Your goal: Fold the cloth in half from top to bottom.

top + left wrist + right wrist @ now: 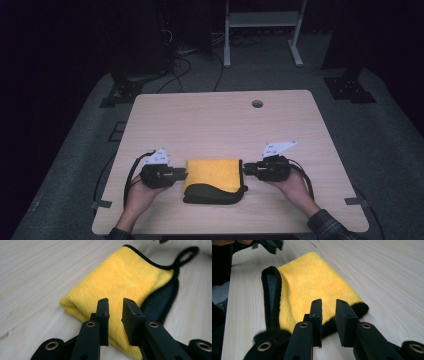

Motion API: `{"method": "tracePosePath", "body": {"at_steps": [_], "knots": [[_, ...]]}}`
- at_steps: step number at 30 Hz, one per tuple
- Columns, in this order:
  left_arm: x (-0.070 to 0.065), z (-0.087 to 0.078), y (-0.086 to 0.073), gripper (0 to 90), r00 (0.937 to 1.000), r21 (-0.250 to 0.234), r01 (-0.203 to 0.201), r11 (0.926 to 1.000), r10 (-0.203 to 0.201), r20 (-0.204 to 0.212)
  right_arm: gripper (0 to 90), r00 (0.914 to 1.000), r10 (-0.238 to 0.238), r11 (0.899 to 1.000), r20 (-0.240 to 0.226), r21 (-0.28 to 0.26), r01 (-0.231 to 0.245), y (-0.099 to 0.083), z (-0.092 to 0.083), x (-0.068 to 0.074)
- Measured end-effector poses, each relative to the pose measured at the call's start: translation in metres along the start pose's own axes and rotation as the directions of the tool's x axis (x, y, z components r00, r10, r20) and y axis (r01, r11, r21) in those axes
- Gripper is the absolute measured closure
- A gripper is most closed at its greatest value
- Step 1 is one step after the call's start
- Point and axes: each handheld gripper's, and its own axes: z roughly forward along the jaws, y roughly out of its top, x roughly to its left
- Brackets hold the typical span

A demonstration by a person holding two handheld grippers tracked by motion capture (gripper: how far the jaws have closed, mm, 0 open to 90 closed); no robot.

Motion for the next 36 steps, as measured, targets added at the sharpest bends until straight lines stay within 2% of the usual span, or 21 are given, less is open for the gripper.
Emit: {"method": "tracePosePath", "body": {"at_steps": [2, 5, 9, 12, 18, 20, 23, 27, 31, 33, 36], "knots": [[-0.001, 0.012, 0.003, 75.6, 0.9999, 0.02, -0.013, 0.9997, 0.013, 0.008, 74.8, 0.9997, -0.005, 1.0, -0.023, 0.013, 0.005, 0.002, 0.01, 0.004], [-0.008, 0.022, 0.0, 75.6, 0.9989, 0.059, -0.035, 0.9976, 0.033, 0.034, 74.7, 0.9977, -0.035, 0.998, -0.058, 0.05, 0.038, 0.0, 0.024, 0.014], [-0.02, 0.025, -0.01, 75.6, 0.9974, 0.086, -0.031, 0.9958, 0.026, 0.067, 74.8, 0.9931, -0.064, 0.993, -0.098, 0.095, 0.074, -0.006, 0.033, 0.028], [-0.031, 0.022, -0.018, 75.6, 0.9962, 0.117, -0.045, 0.9921, 0.036, 0.08, 74.8, 0.9883, -0.091, 0.984, -0.122, 0.144, 0.108, -0.012, 0.038, 0.039], [-0.039, 0.025, -0.029, 75.6, 0.9973, 0.139, -0.033, 0.9897, 0.024, 0.069, 76.3, 0.9843, -0.147, 0.969, -0.098, 0.184, 0.163, -0.02, 0.041, 0.05], [-0.04, 0.024, -0.028, 75.3, 0.9972, 0.139, -0.041, 0.9895, 0.032, 0.067, 75.8, 0.9852, -0.141, 0.97, -0.097, 0.183, 0.157, -0.02, 0.041, 0.05], [-0.04, 0.021, -0.027, 69.0, 0.9972, 0.119, -0.04, 0.9921, 0.032, 0.068, 65.9, 0.9885, -0.121, 0.976, -0.091, 0.173, 0.135, -0.019, 0.038, 0.046], [-0.036, 0.01, -0.024, 52.9, 0.9999, 0.067, -0.007, 0.9977, 0.007, 0.008, 53.3, 0.9936, -0.106, 0.982, -0.039, 0.152, 0.111, -0.016, 0.03, 0.038], [-0.028, 0.001, -0.027, 36.4, 0.9979, 0.037, 0.026, 0.9989, -0.024, -0.06, 38.9, 0.995, -0.092, 0.988, 0.039, 0.131, 0.086, -0.016, 0.019, 0.026], [-0.024, -0.004, -0.03, 28.5, 0.9945, 0.027, 0.037, 0.9989, -0.034, -0.099, 32.7, 0.9942, -0.081, 0.989, 0.071, 0.127, 0.071, -0.017, 0.014, 0.02], [-0.018, -0.013, -0.036, 16.8, 0.9848, 0.02, 0.044, 0.9988, -0.04, -0.169, 25.2, 0.9894, -0.048, 0.994, 0.138, 0.103, 0.034, -0.017, 0.002, 0.01]]}}
